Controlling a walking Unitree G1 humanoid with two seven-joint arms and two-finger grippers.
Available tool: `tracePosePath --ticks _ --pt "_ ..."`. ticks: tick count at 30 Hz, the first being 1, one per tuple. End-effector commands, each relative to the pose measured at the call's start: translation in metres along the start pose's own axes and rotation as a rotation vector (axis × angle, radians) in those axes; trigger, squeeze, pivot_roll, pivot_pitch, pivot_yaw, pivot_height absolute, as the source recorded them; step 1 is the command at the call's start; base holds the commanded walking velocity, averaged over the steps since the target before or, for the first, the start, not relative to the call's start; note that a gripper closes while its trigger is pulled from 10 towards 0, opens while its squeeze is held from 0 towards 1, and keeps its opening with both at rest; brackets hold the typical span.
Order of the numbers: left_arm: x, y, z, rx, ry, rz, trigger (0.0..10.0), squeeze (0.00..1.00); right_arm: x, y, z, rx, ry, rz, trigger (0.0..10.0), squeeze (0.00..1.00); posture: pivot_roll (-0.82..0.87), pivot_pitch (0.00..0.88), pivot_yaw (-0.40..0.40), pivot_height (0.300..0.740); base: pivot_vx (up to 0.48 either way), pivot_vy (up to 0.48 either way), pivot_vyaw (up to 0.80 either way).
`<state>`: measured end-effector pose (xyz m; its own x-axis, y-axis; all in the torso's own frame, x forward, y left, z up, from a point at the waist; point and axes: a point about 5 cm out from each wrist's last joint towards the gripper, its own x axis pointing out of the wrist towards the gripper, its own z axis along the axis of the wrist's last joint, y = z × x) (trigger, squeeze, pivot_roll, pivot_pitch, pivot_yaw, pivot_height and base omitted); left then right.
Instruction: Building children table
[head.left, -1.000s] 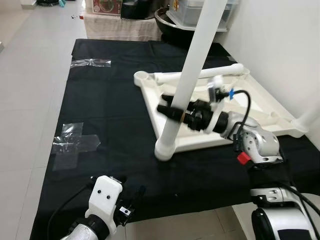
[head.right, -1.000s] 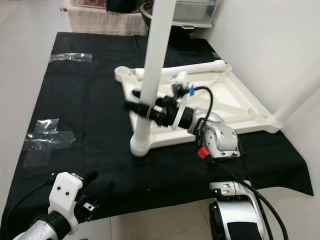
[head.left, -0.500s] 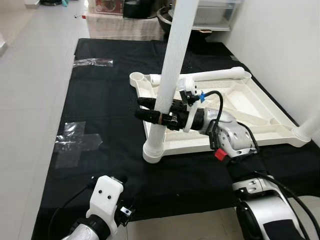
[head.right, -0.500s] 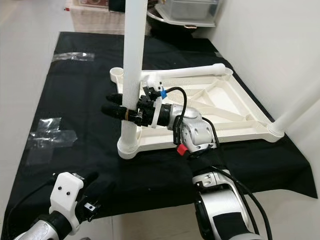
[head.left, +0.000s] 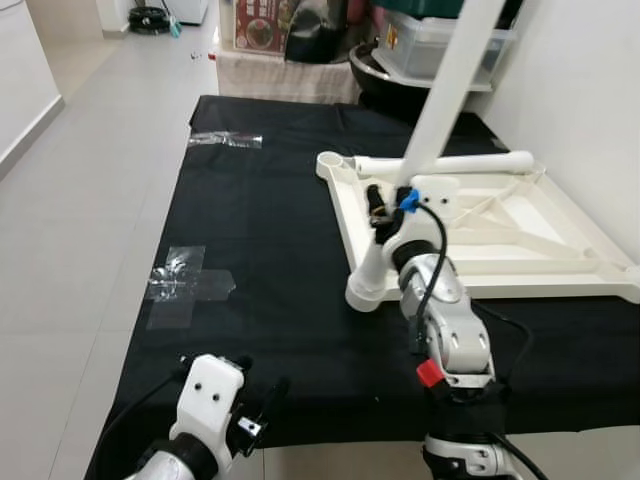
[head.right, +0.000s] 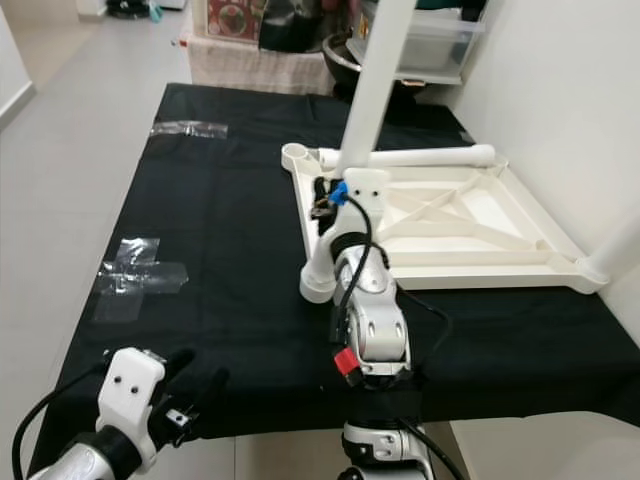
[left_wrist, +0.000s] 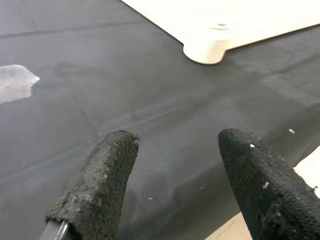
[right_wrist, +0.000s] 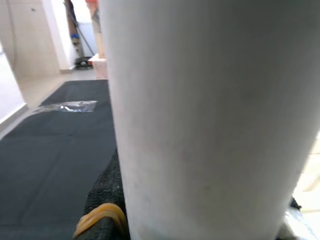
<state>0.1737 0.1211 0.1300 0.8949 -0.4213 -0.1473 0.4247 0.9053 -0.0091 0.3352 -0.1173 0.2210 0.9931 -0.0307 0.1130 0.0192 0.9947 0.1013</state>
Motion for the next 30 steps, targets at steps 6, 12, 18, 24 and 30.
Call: tracePosePath --ticks 6,12,18,24,30 --pt "0.002 -0.001 -0.005 -0.016 0.027 -0.009 10.0 0.0 0.006 0.017 0.0 0.14 -0.01 0.061 10.0 1.0 0.11 0.169 -0.118 0.74 0.0 0.0 0.0" --pt "0.005 0.0 -0.004 -0.024 0.023 -0.011 10.0 0.0 0.019 0.002 0.012 0.116 -0.07 0.08 10.0 0.0 0.11 0.168 -0.127 0.74 0.0 0.0 0.0" --pt "0.005 -0.002 -0.004 -0.03 0.029 -0.02 10.0 0.0 0.011 0.006 0.009 0.245 0.074 0.88 10.0 0.0 0.11 0.169 -0.136 0.74 0.0 0.0 0.0" --pt "0.004 -0.003 -0.005 -0.034 0.031 -0.02 10.0 0.0 -0.007 -0.001 0.003 0.226 0.181 1.325 10.0 0.0 0.12 0.167 -0.139 0.74 0.0 0.0 0.0" --pt "0.0 -0.006 -0.006 -0.038 0.037 -0.02 10.0 0.0 -0.004 0.013 -0.005 0.169 0.213 1.49 10.0 0.0 0.14 0.139 -0.142 0.74 0.0 0.0 0.0"
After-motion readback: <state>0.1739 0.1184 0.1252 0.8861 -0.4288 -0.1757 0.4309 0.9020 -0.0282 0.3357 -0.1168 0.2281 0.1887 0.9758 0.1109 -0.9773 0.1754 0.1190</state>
